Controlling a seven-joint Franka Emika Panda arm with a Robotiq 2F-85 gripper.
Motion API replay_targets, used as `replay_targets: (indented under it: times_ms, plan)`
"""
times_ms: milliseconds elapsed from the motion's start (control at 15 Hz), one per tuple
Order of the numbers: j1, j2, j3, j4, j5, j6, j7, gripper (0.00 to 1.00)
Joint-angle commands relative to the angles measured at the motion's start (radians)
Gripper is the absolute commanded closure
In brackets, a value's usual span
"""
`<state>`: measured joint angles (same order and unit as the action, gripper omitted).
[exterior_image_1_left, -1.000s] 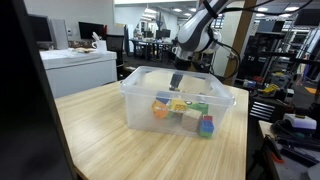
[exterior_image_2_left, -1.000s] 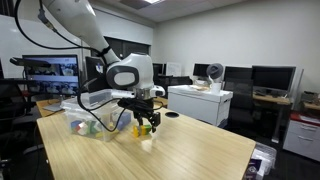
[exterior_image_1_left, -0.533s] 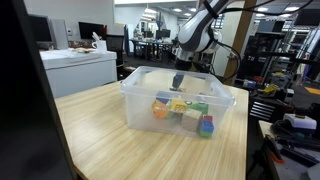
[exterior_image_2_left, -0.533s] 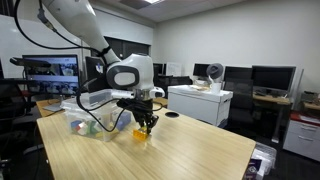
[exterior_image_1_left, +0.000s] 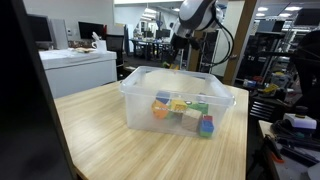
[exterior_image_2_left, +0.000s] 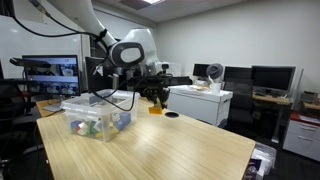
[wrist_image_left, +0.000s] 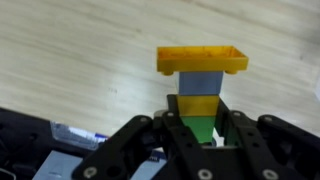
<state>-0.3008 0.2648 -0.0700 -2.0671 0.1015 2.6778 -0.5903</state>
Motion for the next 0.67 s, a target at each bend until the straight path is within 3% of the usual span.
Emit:
replay_targets:
  times_ms: [0,200,400,600]
  plan:
    - [-0.019,-0.139,0.082,-0.019,0.146,0.021,-0.14,0.89]
    - [0.02,-0.254,0.113,-0.075,0.341,-0.017,-0.353,0.89]
    - [0.1,-0.344,0.066,-0.145,0.48,-0.16,-0.572,0.89]
    - [0.138,-0.361,0.003,-0.175,0.445,-0.304,-0.637,0.89]
